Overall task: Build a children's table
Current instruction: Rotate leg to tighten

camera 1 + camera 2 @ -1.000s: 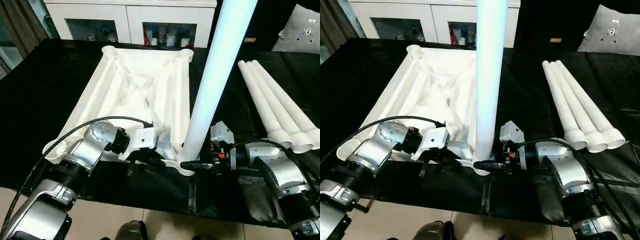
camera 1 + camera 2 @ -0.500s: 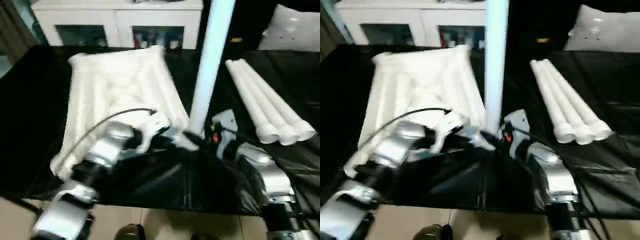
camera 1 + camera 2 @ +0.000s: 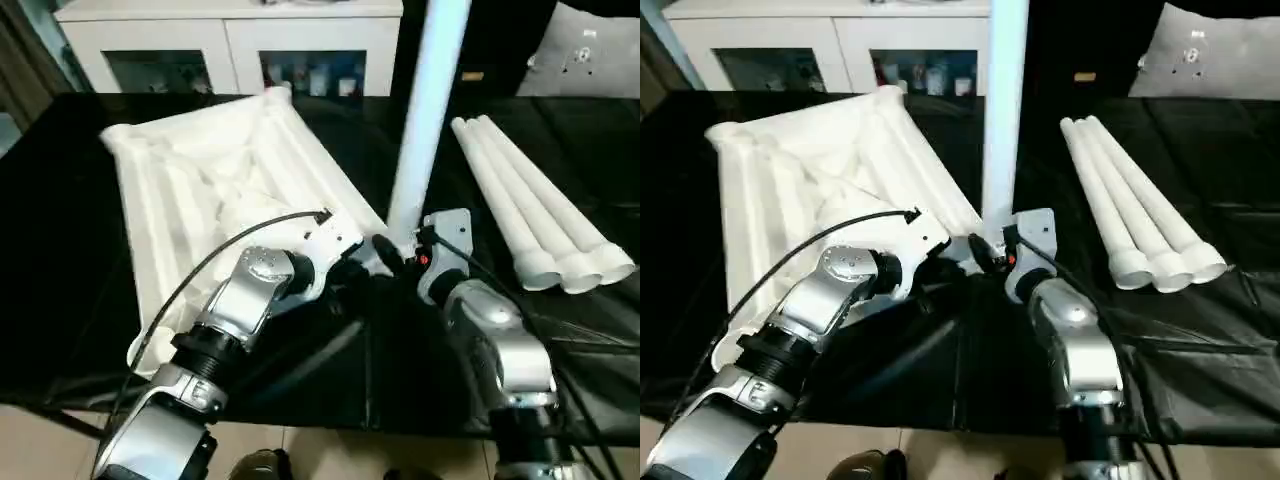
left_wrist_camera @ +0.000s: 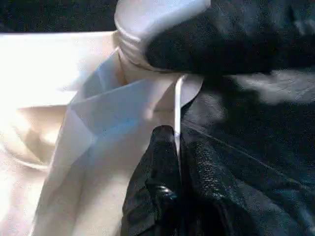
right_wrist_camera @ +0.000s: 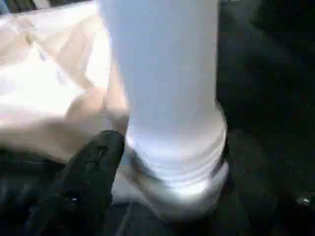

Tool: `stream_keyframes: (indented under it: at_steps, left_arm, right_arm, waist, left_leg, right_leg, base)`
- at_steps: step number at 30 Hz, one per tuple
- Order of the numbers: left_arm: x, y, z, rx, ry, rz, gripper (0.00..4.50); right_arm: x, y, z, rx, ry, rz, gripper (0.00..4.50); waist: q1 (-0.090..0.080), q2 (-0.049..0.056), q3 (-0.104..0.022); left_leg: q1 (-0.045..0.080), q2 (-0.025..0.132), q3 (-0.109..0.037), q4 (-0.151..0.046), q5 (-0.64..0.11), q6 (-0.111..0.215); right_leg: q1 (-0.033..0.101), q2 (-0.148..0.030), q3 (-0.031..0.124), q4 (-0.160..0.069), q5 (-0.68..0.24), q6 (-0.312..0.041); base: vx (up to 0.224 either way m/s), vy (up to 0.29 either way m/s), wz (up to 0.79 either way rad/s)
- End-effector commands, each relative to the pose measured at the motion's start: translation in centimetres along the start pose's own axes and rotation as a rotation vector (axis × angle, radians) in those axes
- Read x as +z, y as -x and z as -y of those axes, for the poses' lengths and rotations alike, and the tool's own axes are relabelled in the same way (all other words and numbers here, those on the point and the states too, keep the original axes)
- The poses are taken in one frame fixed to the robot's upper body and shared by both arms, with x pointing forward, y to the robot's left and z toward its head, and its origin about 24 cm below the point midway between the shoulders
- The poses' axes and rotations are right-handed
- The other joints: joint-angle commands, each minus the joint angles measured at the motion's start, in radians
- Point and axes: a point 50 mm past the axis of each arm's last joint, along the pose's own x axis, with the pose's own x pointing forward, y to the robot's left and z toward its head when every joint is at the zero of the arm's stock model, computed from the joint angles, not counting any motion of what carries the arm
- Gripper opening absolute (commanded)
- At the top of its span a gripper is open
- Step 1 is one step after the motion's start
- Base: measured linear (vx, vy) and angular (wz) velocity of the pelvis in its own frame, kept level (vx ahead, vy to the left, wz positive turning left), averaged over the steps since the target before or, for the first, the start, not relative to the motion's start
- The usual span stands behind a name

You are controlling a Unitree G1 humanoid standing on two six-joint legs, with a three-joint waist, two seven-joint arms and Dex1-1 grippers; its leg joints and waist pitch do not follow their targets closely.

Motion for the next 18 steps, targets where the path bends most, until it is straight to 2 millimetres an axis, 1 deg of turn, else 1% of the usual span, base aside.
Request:
stream_keyframes:
  at_steps: [1,2,3,4,5,6,7,8,9,10,11,12,13,15,16,17,18]
  left_arm:
    - [1.8,0.2,0.0,0.007,-0.079,0.108,0.00]
    - [1.8,0.2,0.0,0.007,-0.079,0.108,0.28]
    - [1.8,0.5,0.2,-0.024,-0.087,0.142,0.28]
    - [1.8,0.7,0.3,-0.030,-0.087,0.153,0.55]
    - [1.8,0.7,0.3,-0.032,-0.087,0.158,0.55]
    - [1.7,0.9,0.3,-0.044,-0.067,0.173,0.59]
    - [1.6,1.2,0.4,-0.055,-0.062,0.185,0.59]
    - [1.6,1.2,0.4,-0.055,-0.062,0.185,0.63]
    - [1.7,1.5,0.3,-0.054,-0.047,0.212,0.79]
    - [1.7,1.9,0.2,-0.057,-0.033,0.239,0.91]
    - [1.7,2.2,0.1,-0.051,-0.024,0.258,0.98]
    - [1.7,2.2,0.1,-0.051,-0.024,0.258,0.98]
    - [1.7,2.9,-0.3,-0.035,0.001,0.276,1.01]
    - [1.1,4.7,-1.7,0.020,0.047,0.264,1.01]
    - [1.1,4.7,-1.7,0.020,0.047,0.264,1.01]
    - [0.7,5.9,-2.7,0.065,0.054,0.246,1.01]
    - [0.4,7.1,-3.7,0.115,0.045,0.213,1.01]
  right_arm:
    - [-0.8,-0.1,-1.2,0.044,0.006,-0.032,3.88]
    - [-0.8,-0.1,-1.2,0.044,0.006,-0.032,4.11]
    - [-0.6,0.6,-0.4,0.026,-0.012,-0.006,4.11]
    - [-0.4,1.0,-0.2,0.028,-0.025,0.008,4.24]
    - [-0.3,1.2,-0.1,0.029,-0.031,0.015,4.24]
    - [0.0,1.7,0.3,0.040,-0.041,0.041,4.31]
    - [0.3,2.3,0.6,0.060,-0.062,0.062,4.31]
    - [0.3,2.3,0.6,0.060,-0.062,0.062,4.42]
    - [0.4,2.9,1.1,0.068,-0.077,0.071,4.48]
    - [0.5,3.4,1.6,0.086,-0.085,0.071,4.50]
    - [0.5,3.8,1.8,0.098,-0.083,0.069,4.50]
    - [0.5,3.8,1.8,0.098,-0.083,0.069,4.50]
    - [0.5,4.1,2.2,0.109,-0.066,0.068,4.50]
    - [0.5,4.6,2.7,0.130,-0.037,0.063,4.50]
    - [0.5,4.6,2.7,0.130,-0.037,0.063,4.50]
    - [0.6,4.7,2.7,0.151,-0.023,0.061,4.50]
    - [0.8,4.7,2.5,0.177,-0.010,0.058,4.50]
  waist:
    - [0.007,-0.017,-0.083]
    - [0.006,-0.015,-0.079]
    - [0.008,-0.016,-0.079]
    - [0.008,-0.021,-0.079]
    - [0.013,-0.017,-0.081]
    - [0.013,-0.020,-0.083]
    - [0.015,-0.020,-0.081]
    - [0.016,-0.020,-0.080]
    - [0.018,-0.020,-0.081]
    - [0.019,-0.021,-0.080]
    - [0.022,-0.022,-0.079]
    - [0.024,-0.021,-0.080]
    - [0.026,-0.024,-0.080]
    - [0.027,-0.024,-0.078]
    - [0.026,-0.024,-0.078]
    - [0.023,-0.025,-0.077]
    - [0.023,-0.028,-0.077]
  left_leg:
    - [0.016,0.056,-0.026,-0.044,-0.085,0.111]
    - [0.015,0.056,-0.026,-0.046,-0.101,0.113]
    - [0.017,0.058,-0.025,-0.046,-0.126,0.110]
    - [0.018,0.059,-0.024,-0.046,-0.132,0.110]
    - [0.018,0.064,-0.026,-0.047,-0.132,0.109]
    - [0.020,0.066,-0.026,-0.047,-0.123,0.110]
    - [0.020,0.066,-0.025,-0.046,-0.124,0.115]
    - [0.019,0.066,-0.026,-0.047,-0.128,0.117]
    - [0.021,0.066,-0.025,-0.046,-0.136,0.116]
    - [0.020,0.065,-0.025,-0.046,-0.138,0.117]
    - [0.020,0.066,-0.024,-0.046,-0.146,0.118]
    - [0.020,0.065,-0.025,-0.045,-0.145,0.115]
    - [0.019,0.064,-0.024,-0.046,-0.155,0.105]
    - [0.018,0.063,-0.024,-0.046,-0.164,0.095]
    - [0.019,0.063,-0.024,-0.046,-0.170,0.091]
    - [0.020,0.061,-0.023,-0.047,-0.181,0.082]
    - [0.020,0.060,-0.024,-0.047,-0.183,0.080]
  right_leg:
    - [0.053,-0.066,0.043,-0.058,0.101,-0.244]
    - [0.053,-0.066,0.043,-0.061,0.074,-0.246]
    - [0.053,-0.069,0.044,-0.066,0.025,-0.244]
    - [0.054,-0.069,0.045,-0.068,0.009,-0.241]
    - [0.056,-0.070,0.046,-0.065,0.001,-0.236]
    - [0.053,-0.067,0.045,-0.061,0.020,-0.240]
    - [0.050,-0.065,0.045,-0.059,0.026,-0.244]
    - [0.052,-0.066,0.045,-0.058,0.021,-0.244]
    - [0.051,-0.066,0.045,-0.059,0.008,-0.243]
    - [0.054,-0.068,0.045,-0.060,0.003,-0.242]
    - [0.052,-0.068,0.045,-0.062,-0.013,-0.241]
    - [0.054,-0.069,0.045,-0.061,-0.019,-0.241]
    - [0.052,-0.069,0.044,-0.063,-0.048,-0.236]
    - [0.051,-0.070,0.044,-0.064,-0.074,-0.233]
    - [0.051,-0.068,0.044,-0.064,-0.085,-0.230]
    - [0.049,-0.066,0.044,-0.066,-0.111,-0.223]
    - [0.050,-0.066,0.044,-0.067,-0.122,-0.219]
  base:
    - [0.000,0.000,0.00]
    - [0.000,0.000,0.00]
    - [0.000,0.000,0.00]
    - [0.000,0.000,0.00]
    - [0.000,0.000,0.00]
    - [0.000,0.000,0.00]
    - [0.000,0.000,0.00]
    - [0.000,0.000,0.00]
    - [0.000,0.000,0.00]
    - [0.000,0.000,0.00]
    - [0.000,0.000,0.00]
    - [0.000,0.000,0.00]
    - [0.000,0.000,0.00]
    - [0.000,0.000,0.00]
    - [0.000,0.000,0.00]
    - [0.000,0.000,0.00]
    - [0.000,0.000,0.00]
